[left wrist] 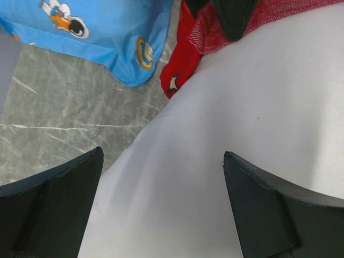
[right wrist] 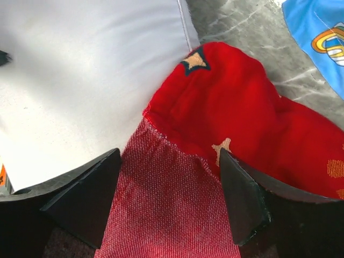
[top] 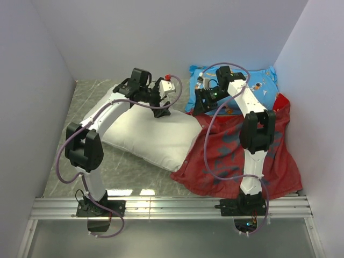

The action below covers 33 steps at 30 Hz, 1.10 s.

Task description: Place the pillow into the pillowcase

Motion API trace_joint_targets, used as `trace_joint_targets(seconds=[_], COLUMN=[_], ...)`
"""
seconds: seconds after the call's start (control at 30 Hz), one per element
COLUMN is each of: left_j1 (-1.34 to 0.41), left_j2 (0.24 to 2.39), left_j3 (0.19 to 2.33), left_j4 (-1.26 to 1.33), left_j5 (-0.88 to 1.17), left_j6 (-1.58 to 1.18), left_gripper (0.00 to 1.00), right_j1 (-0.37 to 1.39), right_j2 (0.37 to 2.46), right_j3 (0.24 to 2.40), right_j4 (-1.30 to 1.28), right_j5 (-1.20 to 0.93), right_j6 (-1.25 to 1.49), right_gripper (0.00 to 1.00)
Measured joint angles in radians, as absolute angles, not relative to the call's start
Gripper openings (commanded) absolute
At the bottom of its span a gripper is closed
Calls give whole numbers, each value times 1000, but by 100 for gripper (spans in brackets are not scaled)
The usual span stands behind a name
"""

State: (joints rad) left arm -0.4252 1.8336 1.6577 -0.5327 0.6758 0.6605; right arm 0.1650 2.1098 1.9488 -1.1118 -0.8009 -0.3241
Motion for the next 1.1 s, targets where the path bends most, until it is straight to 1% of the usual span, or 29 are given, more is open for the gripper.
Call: trace_joint_targets(seconds=[0.2, 0.3, 0.4, 0.43, 0.47, 0.5, 0.53, 0.57, 0.6, 0.63, 0.77, 0.83, 0.93, 1.1], left_j1=[-425, -426, -427, -429, -430, -433, -437, -444, -453, -465, -484, -484, -494, -520], left_j2=[1834, 1842, 1860, 1868, 1877, 1885, 1894, 1901, 1906, 1911, 1892, 1857, 1784, 1703], left_j3=[1623, 1620, 1624, 1626, 1629, 1632, 1638, 1645, 1650, 1656, 1635, 1594, 1549, 1547], left_j4=[-532, -529, -537, -544, -556, -578, -611, -650, -686, -728, -774, -760, -747, -710], left_j5=[696, 704, 715, 720, 724, 731, 742, 756, 764, 766, 794, 809, 828, 852], left_j6=[678, 697, 735, 754, 778, 812, 847, 893, 927, 970, 1063, 1080, 1074, 983], left_gripper=[99, 99, 99, 92, 83, 55, 40, 26, 7, 0, 0, 0, 0, 0], right_j1=[152, 154, 172, 183, 194, 205, 214, 226, 234, 241, 252, 255, 267, 329], right_j2=[2109, 2110, 2115, 2117, 2120, 2123, 2126, 2132, 2140, 2148, 2155, 2152, 2149, 2142], right_j3=[1948, 1951, 1958, 1958, 1958, 1958, 1958, 1962, 1968, 1979, 2003, 2003, 2003, 2002], right_j4=[-1102, -1106, -1112, -1113, -1112, -1111, -1111, -1111, -1109, -1109, -1078, -1012, -881, -641], right_j5=[-815, -813, -809, -810, -810, -813, -815, -815, -816, -818, -838, -855, -877, -887], right_j6=[-329, -346, -376, -381, -393, -397, -395, -396, -393, -387, -321, -247, -87, 227], right_gripper=[79, 74, 54, 37, 28, 11, 4, 0, 0, 0, 0, 0, 0, 0])
